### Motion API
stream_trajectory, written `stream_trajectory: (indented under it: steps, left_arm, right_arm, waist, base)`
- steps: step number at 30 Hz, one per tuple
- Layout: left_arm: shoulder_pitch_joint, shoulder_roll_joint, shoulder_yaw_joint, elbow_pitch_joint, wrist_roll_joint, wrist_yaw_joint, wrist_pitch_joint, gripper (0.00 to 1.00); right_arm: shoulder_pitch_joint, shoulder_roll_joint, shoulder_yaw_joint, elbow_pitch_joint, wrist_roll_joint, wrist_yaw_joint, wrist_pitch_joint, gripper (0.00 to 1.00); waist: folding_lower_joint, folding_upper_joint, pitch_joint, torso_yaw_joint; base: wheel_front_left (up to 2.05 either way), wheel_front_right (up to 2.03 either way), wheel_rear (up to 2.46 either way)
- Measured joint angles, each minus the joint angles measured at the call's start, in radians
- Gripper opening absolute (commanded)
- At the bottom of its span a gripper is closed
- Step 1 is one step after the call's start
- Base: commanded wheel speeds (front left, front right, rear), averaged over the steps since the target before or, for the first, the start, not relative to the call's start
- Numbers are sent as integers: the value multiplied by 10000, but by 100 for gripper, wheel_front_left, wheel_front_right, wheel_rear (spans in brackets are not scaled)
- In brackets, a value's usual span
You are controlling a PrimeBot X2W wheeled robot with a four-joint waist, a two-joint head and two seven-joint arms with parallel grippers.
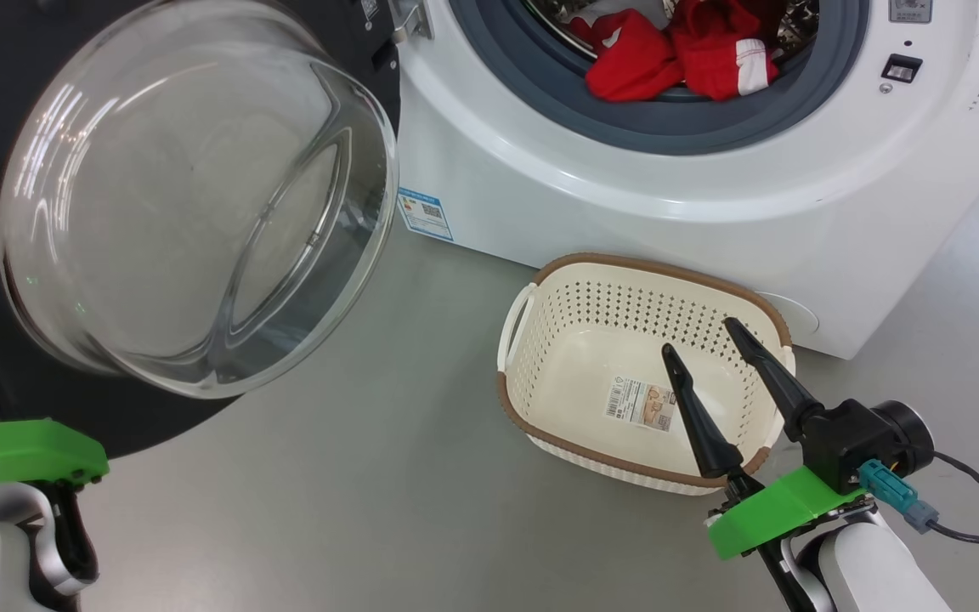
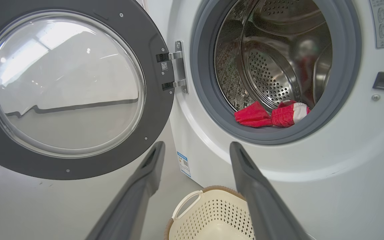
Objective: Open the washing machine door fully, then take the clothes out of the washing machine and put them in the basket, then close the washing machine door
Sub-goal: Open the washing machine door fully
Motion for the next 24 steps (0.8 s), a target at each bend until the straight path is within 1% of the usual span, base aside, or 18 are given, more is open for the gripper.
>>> stream_trajectory:
  steps: [4,10,14,16,17,18,23,24]
  left_arm:
    - [-63,-2,205,67,230,-86,2,0]
    - [-86,-6,345,222,405,-334,2,0]
    - [-65,-151,410,-146,493,-407,2,0]
    - [-37,-318,472,-393,479,-418,0,48]
    - [-8,-397,493,-545,451,-468,0,84]
    - [58,-449,502,-734,426,-500,0,100]
    - [546,-673,316,-1801,245,-771,65,100]
    - [615,-723,242,-2082,232,-771,117,100]
  right_arm:
    - [0,-2,-2,-8,-13,0,0,100]
    - [1,0,12,15,-10,0,-2,100]
    - [4,0,6,104,82,0,-8,100]
    - [8,0,-4,151,86,0,-23,100]
    - [13,0,-13,174,90,0,-46,100]
    - [18,0,-25,188,92,0,-48,100]
    - [24,4,-132,232,190,0,-67,100]
    - [24,4,-151,242,226,0,-82,100]
  waist:
    - [0,0,-31,-47]
    - [0,0,-160,-99]
    - [0,0,-363,-121]
    - [0,0,-453,-119]
    - [0,0,-498,-118]
    - [0,0,-543,-117]
    - [0,0,-715,-178]
    - [0,0,-733,-209]
  base:
    - [0,0,0]
    - [0,0,0]
    - [0,0,0]
    - [0,0,0]
    - [0,0,0]
    - [0,0,0]
    - [0,0,0]
    - [0,0,0]
